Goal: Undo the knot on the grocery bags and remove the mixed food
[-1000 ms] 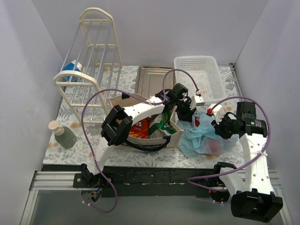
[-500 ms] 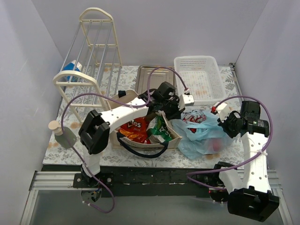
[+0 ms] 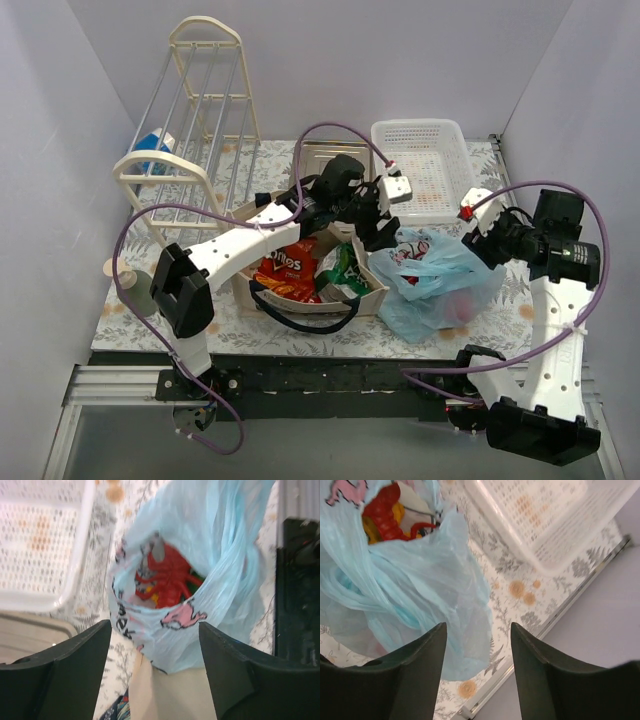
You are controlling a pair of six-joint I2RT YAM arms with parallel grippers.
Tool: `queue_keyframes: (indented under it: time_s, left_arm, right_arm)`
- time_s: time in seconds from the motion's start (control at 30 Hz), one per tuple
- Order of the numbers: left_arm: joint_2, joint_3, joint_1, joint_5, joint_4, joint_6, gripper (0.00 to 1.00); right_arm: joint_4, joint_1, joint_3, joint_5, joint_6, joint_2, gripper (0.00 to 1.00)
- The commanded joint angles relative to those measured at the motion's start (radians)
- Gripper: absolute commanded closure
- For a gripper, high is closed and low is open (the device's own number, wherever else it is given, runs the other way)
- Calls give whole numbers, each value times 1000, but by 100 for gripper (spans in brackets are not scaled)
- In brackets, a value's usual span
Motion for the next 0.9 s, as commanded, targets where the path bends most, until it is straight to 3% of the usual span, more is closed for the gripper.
queue_keyframes:
  time_s: [0.0, 0.2, 0.37, 0.5, 0.53, 0.6, 0.63, 0.7, 0.73, 0.77, 0.87]
  left_arm:
    - [-17, 131, -43, 151, 71, -63, 30]
    - [61, 131, -92, 218, 45, -3, 31]
    - [115, 82, -131, 170, 51, 55, 32]
    - [166, 59, -144, 57, 102, 57, 38]
    - [173, 53, -146, 31, 143, 37, 48]
    - [189, 44, -144, -32, 162, 34, 59]
    - [189, 44, -144, -49, 171, 37, 72]
    - [178, 33, -146, -89, 177, 39, 88]
    - [169, 28, -146, -97, 183, 43, 95]
    - [154, 8, -144, -104, 188, 46, 100]
    - [62, -48, -144, -105, 232, 48, 100]
  right_arm:
    - [-94, 11, 66, -185, -99, -30, 37]
    - [-31, 31, -51, -141, -224, -63, 36]
    - [15, 42, -131, -98, -263, -44, 36]
    - [56, 44, -180, -84, -252, -14, 37]
    - [77, 45, -192, -78, -228, -9, 37]
    - [144, 45, -227, -53, -193, 8, 45]
    - [173, 47, -232, -41, -165, 15, 59]
    - [222, 45, -215, -4, -49, 54, 77]
    - [245, 45, -200, 8, -10, 68, 81]
    - [261, 41, -186, 34, 60, 90, 89]
    - [325, -33, -136, -4, 166, 108, 95]
